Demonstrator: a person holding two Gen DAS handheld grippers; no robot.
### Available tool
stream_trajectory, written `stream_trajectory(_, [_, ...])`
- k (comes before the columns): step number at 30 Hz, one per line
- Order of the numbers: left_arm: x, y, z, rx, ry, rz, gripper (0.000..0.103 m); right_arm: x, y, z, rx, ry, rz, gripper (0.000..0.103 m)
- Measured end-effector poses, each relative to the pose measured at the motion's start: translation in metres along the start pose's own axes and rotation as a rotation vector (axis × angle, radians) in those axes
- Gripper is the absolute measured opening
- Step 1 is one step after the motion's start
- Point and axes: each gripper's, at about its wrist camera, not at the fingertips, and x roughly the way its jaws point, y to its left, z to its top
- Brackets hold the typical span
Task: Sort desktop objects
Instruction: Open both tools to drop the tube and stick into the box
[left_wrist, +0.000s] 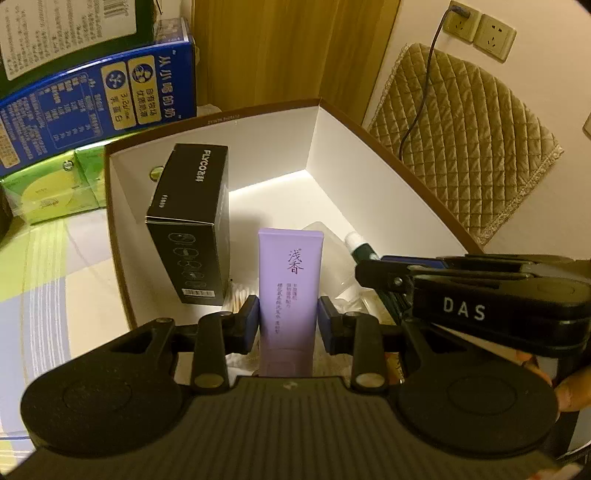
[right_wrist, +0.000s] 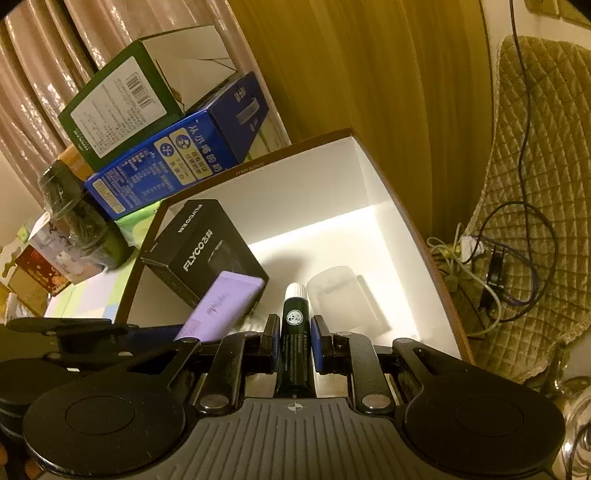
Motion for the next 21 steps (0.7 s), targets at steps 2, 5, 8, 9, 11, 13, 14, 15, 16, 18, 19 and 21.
stream_trajectory(2, [0.0,0.0,0.001,-0.003,-0.016,0.011,0.028,0.003,0.0,0.002,0.006,0.004,0.004,0.014])
stream_trajectory(5, [0.0,0.002,0.003,-0.011,-0.015,0.014,0.029,0.008,0.0,0.004,0.007,0.011,0.007,0.014])
stream_trajectory(8, [0.0,0.005,0.002,-0.017,-0.01,0.02,0.029,0.012,-0.001,0.005,0.012,0.019,0.008,0.014])
stream_trajectory(9, [0.0,0.005,0.001,-0.018,-0.009,0.023,0.029,0.013,-0.001,0.006,0.014,0.02,0.01,0.015])
stream_trajectory(11, [-0.001,0.007,0.0,-0.02,-0.006,0.03,0.029,0.015,0.0,0.007,0.017,0.021,0.013,0.015])
stream_trajectory(13, [-0.003,0.007,-0.001,-0.02,-0.008,0.038,0.031,0.016,0.0,0.008,0.017,0.012,0.016,0.015])
stream_trajectory(14, [-0.004,0.008,-0.001,-0.019,-0.009,0.041,0.033,0.016,0.001,0.008,0.016,-0.003,0.014,0.015])
stream_trajectory(15, [-0.006,0.008,-0.002,-0.018,-0.01,0.043,0.036,0.015,0.002,0.009,0.011,-0.019,0.018,0.015])
stream_trajectory(16, [-0.008,0.008,-0.002,-0.019,-0.014,0.049,0.039,0.014,0.003,0.01,0.008,-0.032,0.021,0.015])
stream_trajectory(18, [-0.013,0.009,-0.002,-0.022,-0.016,0.057,0.051,0.01,0.004,0.012,0.004,-0.062,0.026,0.025])
stream_trajectory(19, [-0.016,0.009,-0.003,-0.025,-0.021,0.061,0.057,0.006,0.004,0.013,0.007,-0.075,0.033,0.049])
stream_trajectory(21, [-0.024,0.01,-0.004,-0.023,-0.033,0.065,0.06,-0.003,0.004,0.013,0.01,-0.106,0.04,0.069])
